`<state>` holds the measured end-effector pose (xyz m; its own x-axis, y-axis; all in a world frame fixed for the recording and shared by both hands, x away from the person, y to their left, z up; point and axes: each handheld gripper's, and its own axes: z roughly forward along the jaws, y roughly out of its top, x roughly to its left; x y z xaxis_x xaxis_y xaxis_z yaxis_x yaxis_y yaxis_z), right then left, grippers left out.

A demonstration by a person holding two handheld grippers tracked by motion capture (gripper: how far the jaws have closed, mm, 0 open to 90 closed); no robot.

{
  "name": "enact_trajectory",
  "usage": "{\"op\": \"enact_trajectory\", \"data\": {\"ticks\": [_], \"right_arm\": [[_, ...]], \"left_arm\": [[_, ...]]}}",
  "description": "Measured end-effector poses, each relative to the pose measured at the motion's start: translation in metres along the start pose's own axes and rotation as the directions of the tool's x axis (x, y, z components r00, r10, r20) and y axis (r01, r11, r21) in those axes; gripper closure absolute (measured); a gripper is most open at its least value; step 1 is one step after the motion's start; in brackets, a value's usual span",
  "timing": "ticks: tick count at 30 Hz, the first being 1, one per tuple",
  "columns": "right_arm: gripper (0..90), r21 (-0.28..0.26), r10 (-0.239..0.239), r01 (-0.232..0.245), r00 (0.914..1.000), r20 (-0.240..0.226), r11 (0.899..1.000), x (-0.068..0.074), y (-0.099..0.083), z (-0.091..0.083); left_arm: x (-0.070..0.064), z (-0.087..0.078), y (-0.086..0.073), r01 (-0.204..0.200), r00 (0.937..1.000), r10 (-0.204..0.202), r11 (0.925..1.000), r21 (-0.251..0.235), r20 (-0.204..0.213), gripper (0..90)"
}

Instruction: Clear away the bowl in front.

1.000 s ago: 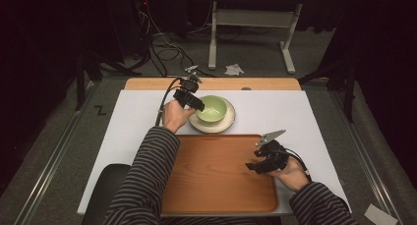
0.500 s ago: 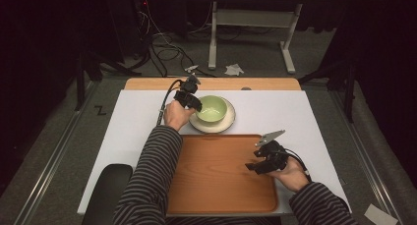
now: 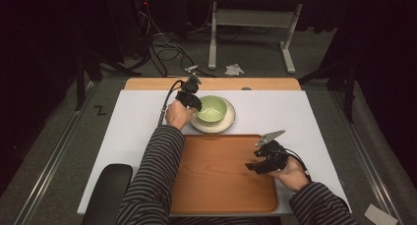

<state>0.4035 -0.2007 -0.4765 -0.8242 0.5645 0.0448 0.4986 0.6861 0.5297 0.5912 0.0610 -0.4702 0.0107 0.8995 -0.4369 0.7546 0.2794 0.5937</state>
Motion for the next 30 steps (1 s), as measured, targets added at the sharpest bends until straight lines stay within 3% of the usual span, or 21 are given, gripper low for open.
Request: {"op": "enact_trajectory", "data": {"ticks": [8, 17, 19, 20, 22, 23, 30], "right_arm": [[39.8, 0.003, 0.001, -0.001, 1.0, 0.0, 1.0, 0.0, 0.0, 0.0], [39.7, 0.004, -0.002, 0.002, 1.0, -0.001, 1.0, 0.001, 0.0, 0.001], [39.8, 0.002, 0.001, -0.001, 1.0, -0.001, 1.0, 0.001, 0.0, 0.0], [39.8, 0.003, 0.003, -0.003, 1.0, 0.002, 1.0, 0.001, 0.0, 0.0], [39.8, 0.004, 0.004, -0.004, 1.0, 0.001, 1.0, 0.001, 0.0, 0.0], [39.8, 0.003, 0.003, -0.003, 1.0, 0.0, 1.0, 0.001, 0.0, 0.0], [39.7, 0.002, -0.005, 0.005, 1.0, -0.001, 1.0, 0.0, 0.0, 0.001]], "left_arm": [[0.001, 0.001, 0.002, 0.037, 0.9993, -0.037, 0.9993, -0.004, 0.003, 82.2], [-0.003, 0.001, 0.004, 0.082, 0.9958, -0.082, 0.9966, 0.002, 0.041, 84.3], [-0.004, 0.0, 0.004, 0.084, 0.9955, -0.084, 0.9965, -0.002, 0.044, 84.2], [-0.005, 0.001, 0.004, 0.069, 0.9941, -0.068, 0.9976, -0.011, 0.085, 84.2], [-0.006, 0.0, 0.004, 0.078, 0.9929, -0.076, 0.9968, -0.015, 0.092, 84.1], [-0.007, -0.002, 0.004, 0.085, 0.9947, -0.084, 0.9964, -0.003, 0.059, 84.0], [-0.012, -0.004, 0.004, 0.065, 0.9957, -0.064, 0.9978, -0.011, 0.067, 83.8]]}}
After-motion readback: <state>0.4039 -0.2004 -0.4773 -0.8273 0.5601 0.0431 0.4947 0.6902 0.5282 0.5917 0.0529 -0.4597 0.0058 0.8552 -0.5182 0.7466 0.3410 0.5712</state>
